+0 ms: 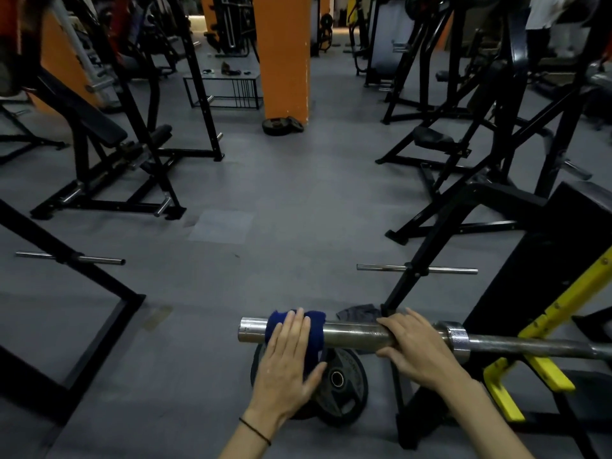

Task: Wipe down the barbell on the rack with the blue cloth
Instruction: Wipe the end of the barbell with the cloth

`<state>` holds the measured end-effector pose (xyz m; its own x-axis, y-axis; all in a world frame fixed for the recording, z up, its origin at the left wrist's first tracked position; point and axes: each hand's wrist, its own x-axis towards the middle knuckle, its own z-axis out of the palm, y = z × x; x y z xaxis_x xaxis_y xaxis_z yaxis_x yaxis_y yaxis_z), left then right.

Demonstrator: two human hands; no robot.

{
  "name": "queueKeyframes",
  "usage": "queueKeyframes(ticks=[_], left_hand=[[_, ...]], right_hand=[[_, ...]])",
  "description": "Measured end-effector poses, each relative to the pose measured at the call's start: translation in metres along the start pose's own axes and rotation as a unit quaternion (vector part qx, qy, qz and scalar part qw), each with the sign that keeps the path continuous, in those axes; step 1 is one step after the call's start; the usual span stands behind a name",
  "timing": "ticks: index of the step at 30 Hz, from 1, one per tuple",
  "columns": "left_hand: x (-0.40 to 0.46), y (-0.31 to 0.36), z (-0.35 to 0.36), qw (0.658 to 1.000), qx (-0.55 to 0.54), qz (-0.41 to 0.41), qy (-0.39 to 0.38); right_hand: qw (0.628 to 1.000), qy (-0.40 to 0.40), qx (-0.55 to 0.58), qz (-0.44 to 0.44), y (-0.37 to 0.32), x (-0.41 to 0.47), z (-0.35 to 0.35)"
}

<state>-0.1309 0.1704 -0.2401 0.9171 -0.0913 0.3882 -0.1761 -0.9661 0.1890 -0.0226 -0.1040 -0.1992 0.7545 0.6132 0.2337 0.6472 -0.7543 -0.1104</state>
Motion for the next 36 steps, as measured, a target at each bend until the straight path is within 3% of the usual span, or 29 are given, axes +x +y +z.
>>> queueKeyframes(ticks=[5, 9, 13, 18, 22, 26, 31, 36], left_hand=[[-0.022, -0.062, -0.017, 0.997, 0.017, -0.059, 0.040], [-0.008, -0.035, -0.011, 0.986, -0.006, -0.164, 0.037], [0.004, 0.008, 0.001, 0.998, -0.002, -0.061, 0.005], [-0.013, -0.034, -0.011, 0.999, 0.034, -0.012, 0.017], [-0.019, -0.058, -0.016, 0.996, 0.034, -0.071, 0.044], [-0.008, -0.031, -0.006, 0.990, 0.006, -0.132, 0.053], [-0.002, -0.004, 0.003, 0.998, 0.001, -0.064, 0.021], [-0.019, -0.042, -0.013, 0.999, 0.023, -0.018, 0.021]], right_hand=[[0.998, -0.007, 0.045, 0.035, -0.002, -0.003, 0.002], [0.997, -0.012, 0.054, 0.048, -0.004, -0.004, 0.001], [0.992, -0.093, 0.064, 0.061, -0.003, 0.002, -0.012], [0.986, -0.145, 0.064, 0.056, -0.003, 0.008, -0.020], [0.997, -0.063, 0.031, 0.035, -0.002, -0.005, -0.003], [0.999, 0.000, -0.005, 0.036, -0.005, -0.027, 0.011], [0.994, 0.093, -0.015, 0.047, -0.009, -0.032, 0.016], [0.988, 0.155, 0.007, 0.014, -0.004, -0.031, 0.024]])
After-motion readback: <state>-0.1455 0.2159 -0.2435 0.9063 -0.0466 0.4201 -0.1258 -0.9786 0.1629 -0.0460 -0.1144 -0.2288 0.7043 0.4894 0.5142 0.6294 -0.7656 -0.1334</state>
